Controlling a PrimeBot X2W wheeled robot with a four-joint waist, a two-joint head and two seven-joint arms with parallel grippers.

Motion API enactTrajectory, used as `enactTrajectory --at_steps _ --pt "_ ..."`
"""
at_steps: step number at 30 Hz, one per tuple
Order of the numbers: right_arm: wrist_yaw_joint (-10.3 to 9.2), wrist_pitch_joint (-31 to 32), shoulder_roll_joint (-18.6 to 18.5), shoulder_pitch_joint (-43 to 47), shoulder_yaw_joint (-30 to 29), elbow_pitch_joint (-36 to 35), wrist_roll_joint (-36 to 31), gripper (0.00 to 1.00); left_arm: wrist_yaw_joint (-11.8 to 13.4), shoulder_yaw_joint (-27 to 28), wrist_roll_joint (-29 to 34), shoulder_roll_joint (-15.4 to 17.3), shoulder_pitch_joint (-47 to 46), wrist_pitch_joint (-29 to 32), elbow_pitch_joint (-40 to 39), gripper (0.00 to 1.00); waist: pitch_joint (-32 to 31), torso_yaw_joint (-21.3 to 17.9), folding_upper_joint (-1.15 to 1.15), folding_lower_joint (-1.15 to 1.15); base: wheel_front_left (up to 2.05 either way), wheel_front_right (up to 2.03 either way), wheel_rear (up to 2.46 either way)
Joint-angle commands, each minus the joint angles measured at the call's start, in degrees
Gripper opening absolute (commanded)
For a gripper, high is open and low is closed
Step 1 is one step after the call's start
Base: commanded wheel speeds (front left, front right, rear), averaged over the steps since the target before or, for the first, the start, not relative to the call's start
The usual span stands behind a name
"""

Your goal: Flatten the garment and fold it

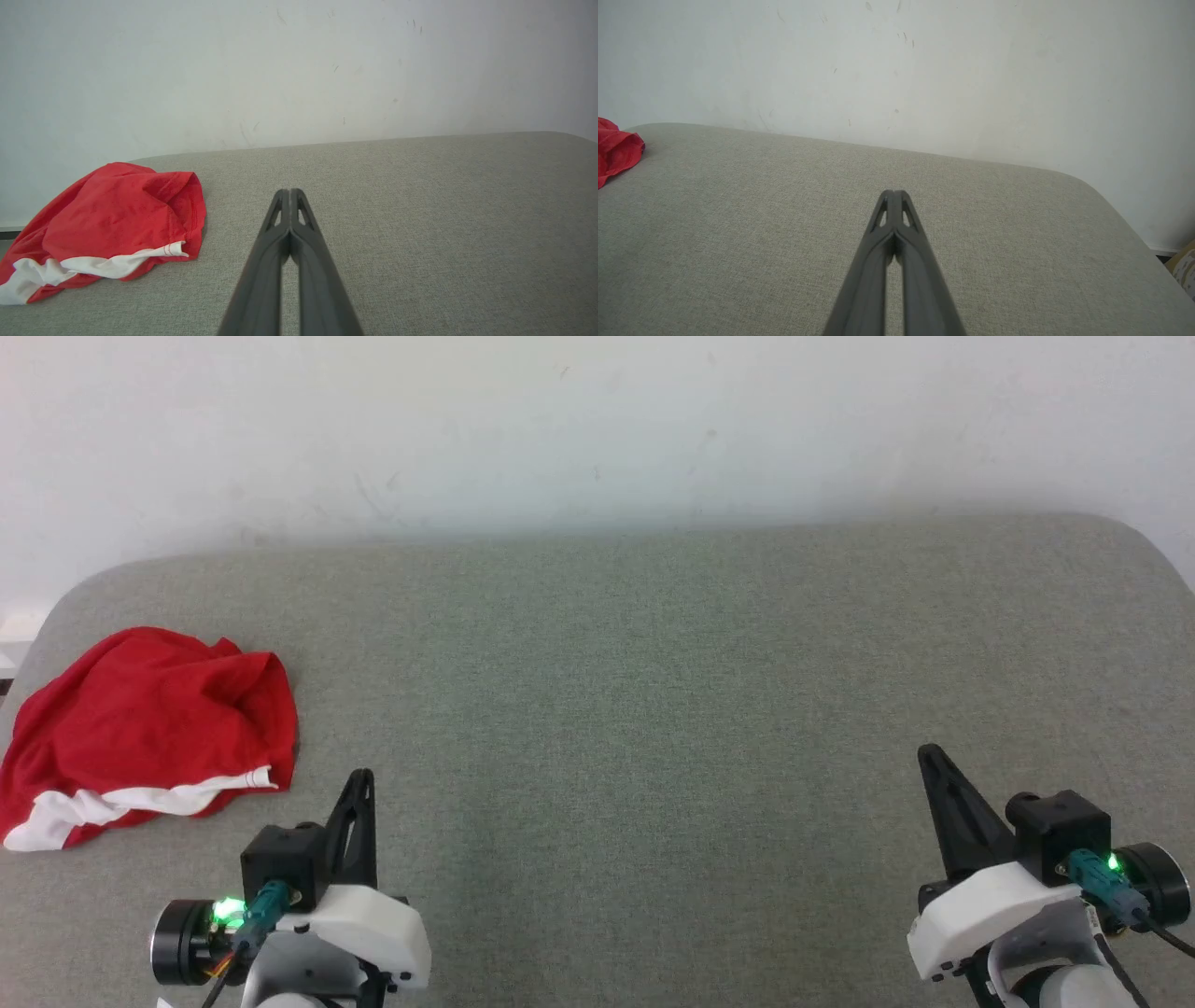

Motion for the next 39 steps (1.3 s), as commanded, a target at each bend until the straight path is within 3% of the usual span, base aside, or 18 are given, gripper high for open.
enactTrajectory --at_steps 1,3,4,25,39 --pt "-0.05 0.0 0.1 -0.5 0.0 -0.4 -0.4 0.0 -0.5 0.2 0.4 -0.2 -0.7 0.0 -0.3 0.0 0.0 0.0 0.0 0.0 0.0 0.0 0.0" --pt "-0.05 0.0 0.1 -0.5 0.0 -0.4 -0.4 0.0 -0.5 0.2 0.4 -0.2 -0.7 0.0 -0.3 0.0 0.0 0.0 0.0 0.0 0.0 0.0 0.0" --pt "0.0 0.0 0.0 0.0 0.0 0.0 0.0 1.0 0.0 0.0 0.0 0.0 0.0 0.0 0.0 1.0 0.0 0.0 0.0 0.0 0.0 0.0 0.0" --pt "-0.01 -2.2 0.0 0.7 -0.3 1.5 3.3 1.0 0.5 -1.6 -2.2 0.0 -0.4 -2.2 1.3 1.0 0.1 0.1 0.0 0.0 0.0 0.0 0.0" --pt "-0.01 -3.8 0.0 1.0 -0.1 2.3 5.5 1.0 1.1 -1.8 -3.6 0.0 -0.5 -3.9 1.8 1.0 0.1 2.7 0.0 0.0 0.0 0.0 0.0"
